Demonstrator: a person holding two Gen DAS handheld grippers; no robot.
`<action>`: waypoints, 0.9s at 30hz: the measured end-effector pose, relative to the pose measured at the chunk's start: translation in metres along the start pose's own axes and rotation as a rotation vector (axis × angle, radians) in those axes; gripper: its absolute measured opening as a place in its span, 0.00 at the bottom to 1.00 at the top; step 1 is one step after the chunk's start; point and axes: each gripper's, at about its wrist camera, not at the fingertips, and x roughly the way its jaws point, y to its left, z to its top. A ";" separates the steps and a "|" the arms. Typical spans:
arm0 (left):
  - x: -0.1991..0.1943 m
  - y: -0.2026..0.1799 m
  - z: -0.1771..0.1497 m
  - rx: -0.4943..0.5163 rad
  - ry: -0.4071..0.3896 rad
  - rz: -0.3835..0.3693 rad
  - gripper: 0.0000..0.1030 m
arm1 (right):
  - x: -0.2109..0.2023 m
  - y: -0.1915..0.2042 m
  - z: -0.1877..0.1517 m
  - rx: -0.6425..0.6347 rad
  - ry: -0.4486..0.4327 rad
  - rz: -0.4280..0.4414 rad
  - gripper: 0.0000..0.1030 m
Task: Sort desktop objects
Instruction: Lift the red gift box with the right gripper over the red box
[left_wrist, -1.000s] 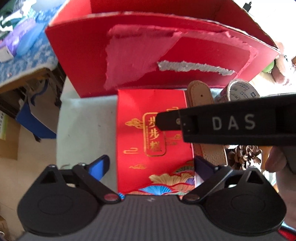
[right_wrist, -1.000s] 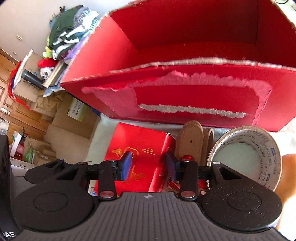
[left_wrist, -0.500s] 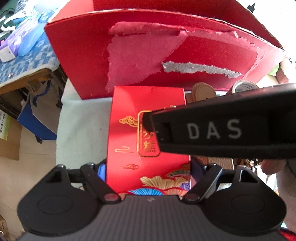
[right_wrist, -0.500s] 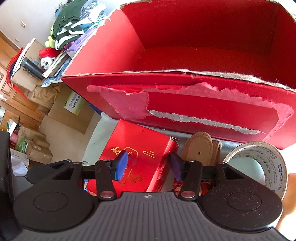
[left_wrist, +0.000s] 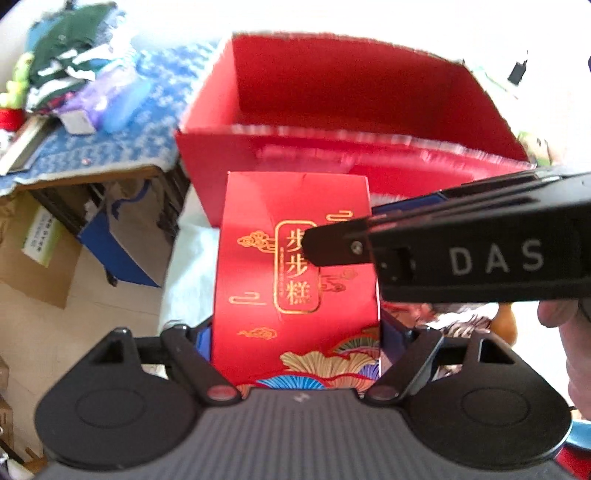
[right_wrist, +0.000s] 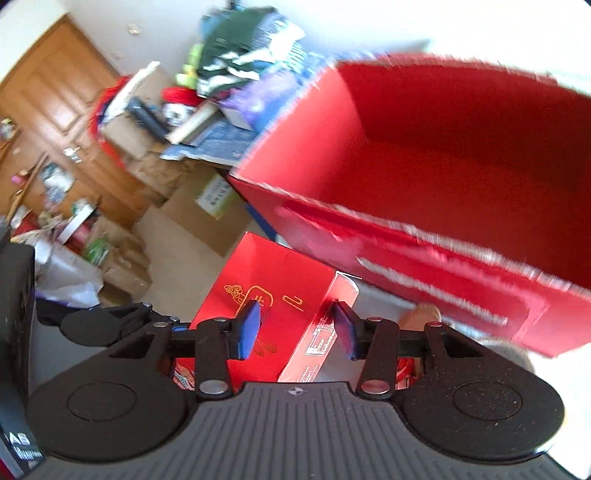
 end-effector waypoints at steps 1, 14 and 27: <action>-0.004 0.001 -0.001 -0.004 -0.015 0.012 0.80 | -0.007 0.001 0.002 -0.016 -0.012 0.012 0.47; -0.050 -0.057 0.097 0.130 -0.204 0.091 0.81 | -0.076 -0.024 0.066 -0.089 -0.248 -0.009 0.47; 0.071 -0.049 0.164 0.218 -0.001 -0.037 0.81 | 0.005 -0.100 0.099 0.116 -0.104 -0.165 0.47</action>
